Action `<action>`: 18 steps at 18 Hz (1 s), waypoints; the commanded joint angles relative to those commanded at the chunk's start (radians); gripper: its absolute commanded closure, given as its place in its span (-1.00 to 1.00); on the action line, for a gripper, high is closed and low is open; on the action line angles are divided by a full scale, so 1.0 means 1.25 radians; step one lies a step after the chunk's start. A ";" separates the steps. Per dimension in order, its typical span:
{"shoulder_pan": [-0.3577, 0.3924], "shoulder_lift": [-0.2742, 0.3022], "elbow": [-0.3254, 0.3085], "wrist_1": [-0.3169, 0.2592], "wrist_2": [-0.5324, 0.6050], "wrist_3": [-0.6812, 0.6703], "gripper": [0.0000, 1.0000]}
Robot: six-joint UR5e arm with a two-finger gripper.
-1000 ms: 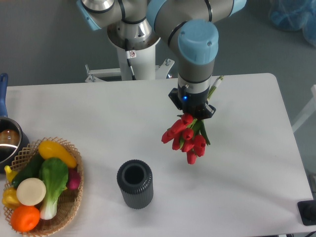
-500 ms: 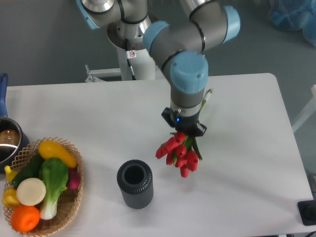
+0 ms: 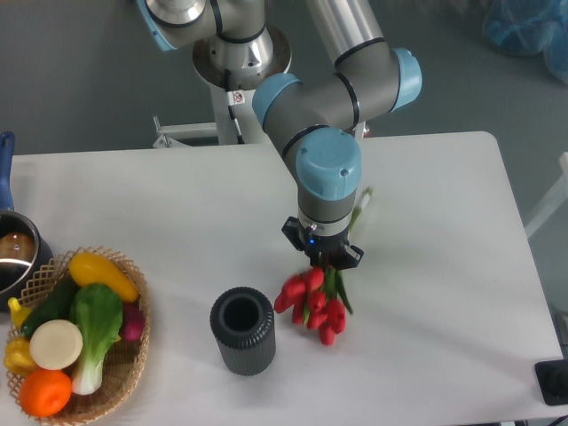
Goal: Place the flowers on the table
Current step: 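Set the tulips on the table and open the gripper, then raise the open gripper up away from the tulips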
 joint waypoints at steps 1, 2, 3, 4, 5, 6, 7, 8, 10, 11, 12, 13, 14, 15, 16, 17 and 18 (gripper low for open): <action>0.000 0.002 -0.001 0.004 0.000 -0.001 -1.00; 0.001 0.005 -0.002 0.004 0.000 -0.001 -1.00; 0.001 0.012 -0.002 0.005 0.001 0.000 -1.00; 0.001 0.026 -0.005 0.006 0.002 0.000 -1.00; 0.002 0.040 -0.009 0.007 0.002 0.002 -1.00; 0.005 0.056 -0.012 0.007 0.004 0.002 -1.00; 0.007 0.072 -0.015 0.006 0.005 -0.001 -1.00; 0.012 0.087 -0.015 0.004 0.006 -0.002 -1.00; 0.020 0.121 -0.026 0.006 0.004 0.000 -1.00; 0.022 0.132 -0.027 0.007 0.004 0.002 -1.00; 0.027 0.142 -0.027 0.009 0.004 0.002 -1.00; 0.034 0.150 -0.026 0.011 0.001 0.002 -1.00; 0.039 0.151 -0.026 0.011 0.001 0.002 -1.00; 0.040 0.152 -0.022 0.011 0.001 0.004 -1.00; 0.041 0.153 -0.022 0.011 0.002 0.004 -1.00; 0.044 0.157 -0.022 0.011 0.000 0.004 -1.00; 0.049 0.160 -0.023 0.011 0.000 0.004 -1.00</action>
